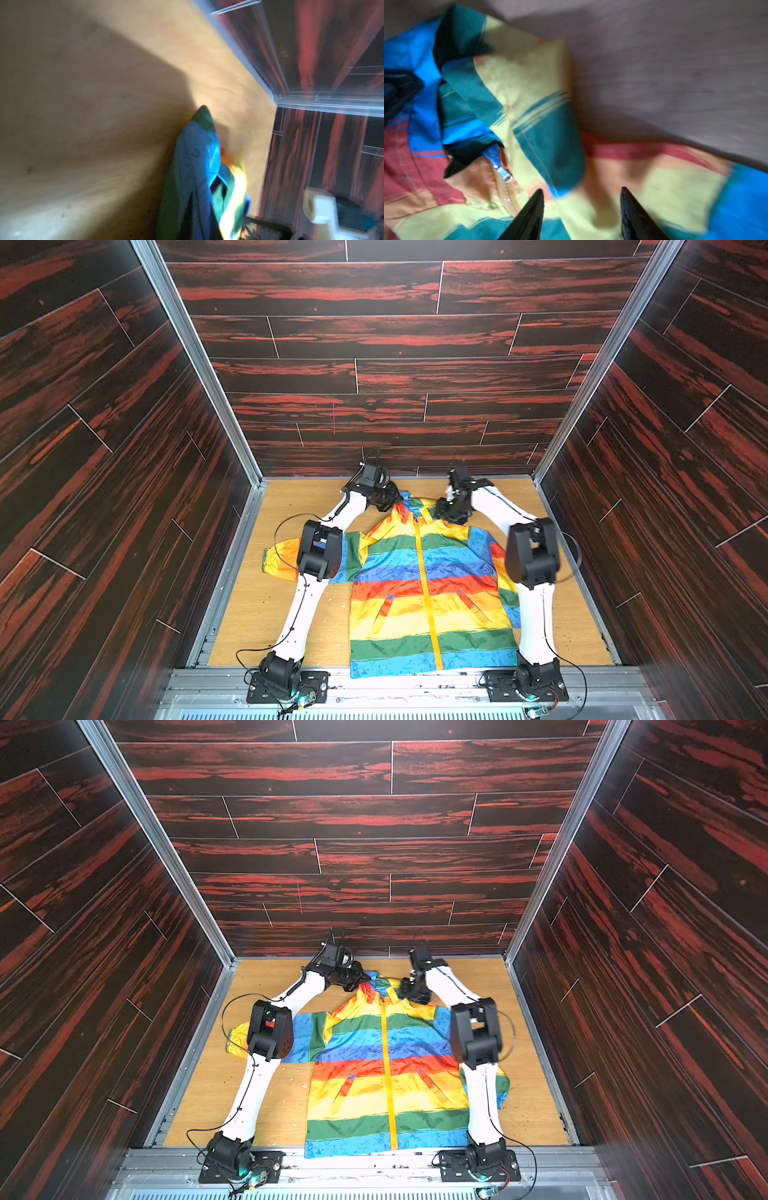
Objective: Unzip the jacket
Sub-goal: Flatten out the jacket at the center of the board.
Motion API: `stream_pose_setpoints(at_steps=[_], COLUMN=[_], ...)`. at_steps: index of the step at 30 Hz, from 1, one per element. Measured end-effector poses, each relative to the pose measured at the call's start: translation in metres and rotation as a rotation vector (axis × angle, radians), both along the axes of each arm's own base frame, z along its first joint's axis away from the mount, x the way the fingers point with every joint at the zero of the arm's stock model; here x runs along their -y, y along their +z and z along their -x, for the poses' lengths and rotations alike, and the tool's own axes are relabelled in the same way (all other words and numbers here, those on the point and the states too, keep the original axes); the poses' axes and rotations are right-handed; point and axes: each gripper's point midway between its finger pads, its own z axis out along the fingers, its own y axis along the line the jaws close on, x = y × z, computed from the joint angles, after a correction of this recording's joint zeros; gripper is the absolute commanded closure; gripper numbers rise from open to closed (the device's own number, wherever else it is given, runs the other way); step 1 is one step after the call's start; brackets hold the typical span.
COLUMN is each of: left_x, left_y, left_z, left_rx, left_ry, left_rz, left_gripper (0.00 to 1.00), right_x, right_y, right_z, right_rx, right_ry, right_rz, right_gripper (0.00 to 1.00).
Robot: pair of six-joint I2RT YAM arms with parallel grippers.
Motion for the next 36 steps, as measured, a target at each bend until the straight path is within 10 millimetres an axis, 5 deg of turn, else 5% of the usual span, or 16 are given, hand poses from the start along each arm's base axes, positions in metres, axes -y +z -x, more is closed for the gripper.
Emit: stream_pose_setpoints(at_steps=[5,9,11,14,17,22,26,30,36], left_x=[0.012,0.045,0.069,0.096,0.08,0.025,0.002,0.003,0.034], left_y=[0.033,0.074,0.095,0.1,0.074,0.035,0.049,0.069,0.064], left_z=[0.04,0.136,0.201,0.303,0.351,0.337,0.303,0.283,0.296], left_rx=[0.225,0.453,0.576,0.665,0.608,0.432,0.389,0.398,0.377], left_ry=[-0.211,-0.437,-0.574,-0.787,-0.888,-0.81,-0.621,-0.526,-0.593], left_rz=[-0.251,-0.471,-0.526,-0.522,-0.548,-0.657,-0.628,-0.546,-0.453], left_gripper=[1.0,0.95,0.47,0.04,0.0,0.0,0.0,0.0,0.02], right_x=[0.056,0.104,0.124,0.147,0.162,0.16,0.148,0.121,0.057], right_y=[0.067,0.101,0.103,0.093,0.083,0.078,0.071,0.067,0.064], right_z=[-0.003,0.008,0.018,0.031,0.036,0.038,0.049,0.068,0.119], right_rx=[0.144,0.228,0.237,0.217,0.194,0.184,0.151,0.101,0.006], right_ry=[-0.148,-0.274,-0.33,-0.397,-0.436,-0.446,-0.425,-0.353,-0.113], right_rz=[-0.058,-0.069,-0.065,-0.053,-0.032,-0.039,-0.036,-0.031,-0.039], right_gripper=[0.47,0.47,0.47,0.47,0.47,0.47,0.47,0.44,0.4])
